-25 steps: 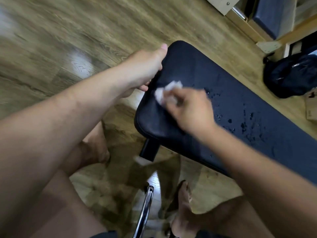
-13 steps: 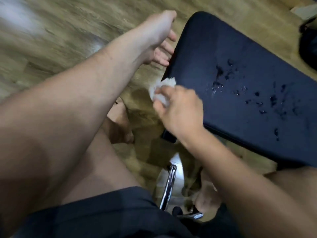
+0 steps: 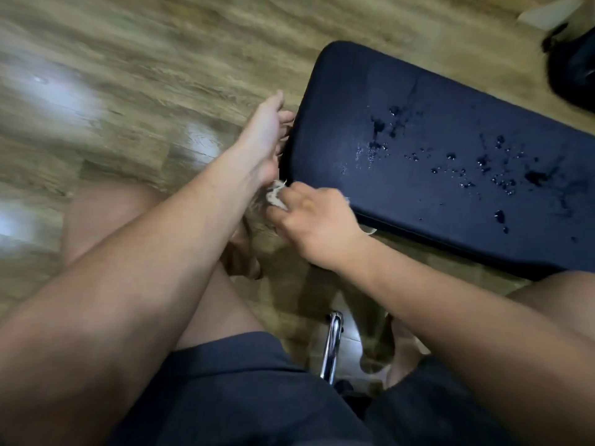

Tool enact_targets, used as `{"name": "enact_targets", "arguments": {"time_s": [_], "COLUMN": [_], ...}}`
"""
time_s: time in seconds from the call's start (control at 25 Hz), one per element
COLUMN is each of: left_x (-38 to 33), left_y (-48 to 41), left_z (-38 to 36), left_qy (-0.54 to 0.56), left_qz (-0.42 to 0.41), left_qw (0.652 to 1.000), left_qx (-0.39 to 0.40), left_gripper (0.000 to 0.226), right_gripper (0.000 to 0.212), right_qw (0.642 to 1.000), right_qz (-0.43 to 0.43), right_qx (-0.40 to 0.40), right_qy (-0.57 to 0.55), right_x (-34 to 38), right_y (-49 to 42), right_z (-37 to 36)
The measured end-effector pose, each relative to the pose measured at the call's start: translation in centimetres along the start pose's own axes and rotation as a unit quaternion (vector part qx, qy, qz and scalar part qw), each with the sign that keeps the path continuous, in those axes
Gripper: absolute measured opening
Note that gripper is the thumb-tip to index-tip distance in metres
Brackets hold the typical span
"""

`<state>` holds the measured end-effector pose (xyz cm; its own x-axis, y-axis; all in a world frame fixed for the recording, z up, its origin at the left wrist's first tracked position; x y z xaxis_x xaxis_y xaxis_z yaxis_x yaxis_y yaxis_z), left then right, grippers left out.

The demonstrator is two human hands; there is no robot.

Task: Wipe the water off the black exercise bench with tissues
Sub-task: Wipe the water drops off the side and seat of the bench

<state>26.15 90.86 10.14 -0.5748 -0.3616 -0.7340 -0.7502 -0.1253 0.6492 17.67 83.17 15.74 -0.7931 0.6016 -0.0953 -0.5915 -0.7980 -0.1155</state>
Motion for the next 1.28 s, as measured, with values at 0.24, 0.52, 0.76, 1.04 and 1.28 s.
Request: {"name": "enact_targets", "arguments": {"time_s": [0.24, 0.52, 0.76, 1.04, 1.28], "left_x": [0.5, 0.8, 1.4, 0.2, 0.0], "left_y": [-1.0, -1.2, -2.7, -1.9, -1.7], "left_z": [-0.6, -2.1, -1.3, -1.8, -1.2], "left_qy": [-0.013, 0.022, 0.064, -0.315, -0.326], "left_qz": [0.013, -0.013, -0.009, -0.140, -0.168], "left_qw": [1.000, 0.998, 0.994, 0.929, 0.907], "left_qx": [-0.008, -0.057, -0.090, -0.134, -0.207], "left_gripper": [0.056, 0.056, 0.064, 0.060, 0.044], "right_gripper": [0.016, 0.022, 0.012, 0.021, 0.023], "right_qw": [0.996, 0.996, 0.981, 0.931, 0.926], "right_qz": [0.002, -0.055, -0.146, -0.270, -0.305], "right_qx": [0.091, 0.063, 0.057, 0.132, 0.094], "right_qy": [0.019, -0.035, -0.117, -0.209, -0.202], "right_x": [-6.6, -6.6, -8.6, -14.8, -15.0], "right_y": [6.4, 3.7, 2.5, 8.2, 1.8], "right_z": [-0.8, 0.4, -0.3, -0.2, -2.2]}}
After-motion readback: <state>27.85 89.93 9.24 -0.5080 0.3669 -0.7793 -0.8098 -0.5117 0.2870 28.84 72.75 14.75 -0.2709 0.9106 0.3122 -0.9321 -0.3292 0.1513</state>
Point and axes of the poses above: each hand's wrist, its own y-axis away from the middle knuckle, its own z-axis out of the back of the hand, x = y × z, the point moved 8 cm from there along -y, towards the middle knuckle, and after that the axes turned 2 degrees about -z, right-handed, at the moved point
